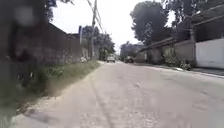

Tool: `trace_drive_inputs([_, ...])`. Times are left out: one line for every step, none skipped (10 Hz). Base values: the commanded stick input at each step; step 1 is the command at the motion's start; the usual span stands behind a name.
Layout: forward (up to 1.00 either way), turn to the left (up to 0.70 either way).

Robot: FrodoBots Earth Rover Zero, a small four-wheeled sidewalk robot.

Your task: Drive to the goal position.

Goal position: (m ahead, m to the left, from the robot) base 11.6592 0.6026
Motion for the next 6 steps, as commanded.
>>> trace_drive_inputs([1.0,0.0])
trace_drive_inputs([1.0,0.0])
trace_drive_inputs([1.0,0.0])
trace_drive_inputs([1.0,0.0])
trace_drive_inputs([1.0,0.0])
trace_drive_inputs([1.0,0.0])
